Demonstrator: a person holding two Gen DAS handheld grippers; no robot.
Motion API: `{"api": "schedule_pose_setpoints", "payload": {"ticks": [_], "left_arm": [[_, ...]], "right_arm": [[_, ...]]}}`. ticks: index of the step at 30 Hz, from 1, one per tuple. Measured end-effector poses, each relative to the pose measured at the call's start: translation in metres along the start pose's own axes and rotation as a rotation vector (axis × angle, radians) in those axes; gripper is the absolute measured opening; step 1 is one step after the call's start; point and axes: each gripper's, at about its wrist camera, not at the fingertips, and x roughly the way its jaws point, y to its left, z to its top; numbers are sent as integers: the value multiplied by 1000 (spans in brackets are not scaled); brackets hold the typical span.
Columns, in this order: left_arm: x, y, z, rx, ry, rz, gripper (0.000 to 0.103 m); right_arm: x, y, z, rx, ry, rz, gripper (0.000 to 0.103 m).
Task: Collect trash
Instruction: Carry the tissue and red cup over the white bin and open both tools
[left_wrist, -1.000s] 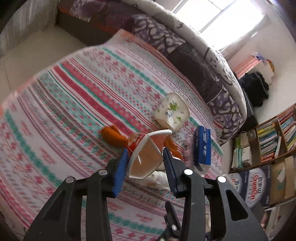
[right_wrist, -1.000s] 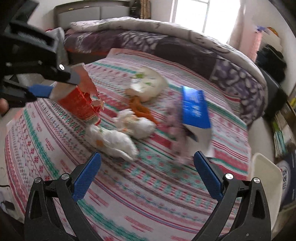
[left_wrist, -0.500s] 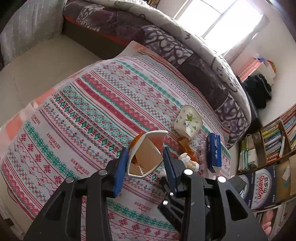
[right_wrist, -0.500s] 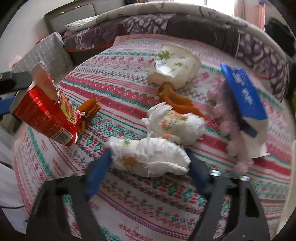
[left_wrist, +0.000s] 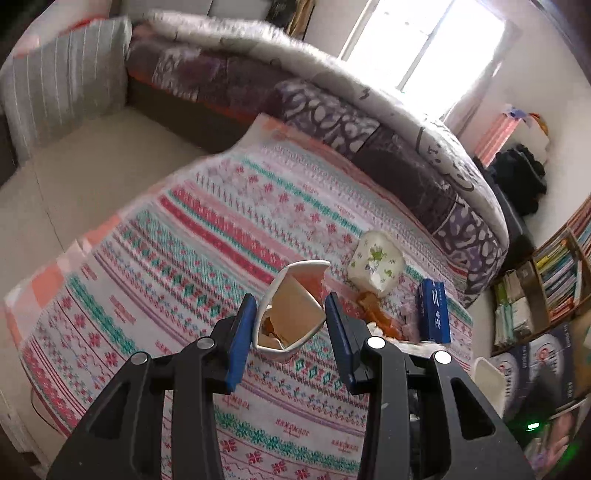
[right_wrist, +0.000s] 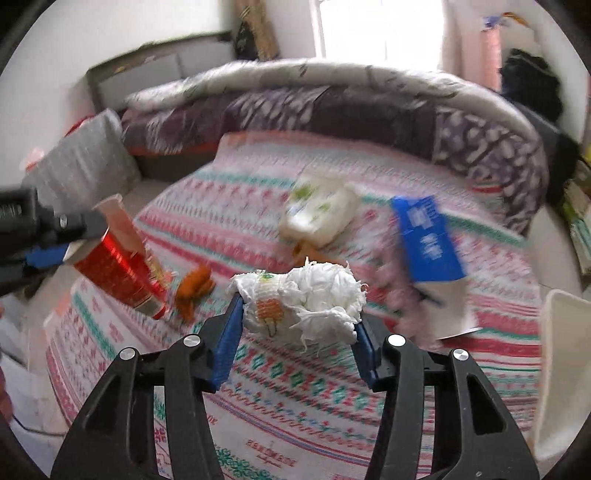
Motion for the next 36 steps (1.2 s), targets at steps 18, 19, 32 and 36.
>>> {"api": "schedule_pose_setpoints", "payload": {"ticks": [18, 19, 32, 36], "left_arm": [[-43, -97, -30, 288, -327, 154, 39], [-45, -103, -33, 295, -331, 150, 39], [-48, -159, -54, 353, -334, 69, 39], [-47, -172, -60, 365, -331, 48, 39]], "right_arm": [[-83, -74, 16, 144, -220, -263, 51], [-85, -76, 15, 146, -225, -270, 51], [-111, -115, 10, 187, -243, -327, 52], [-119, -127, 7, 198, -246, -346, 52]]}}
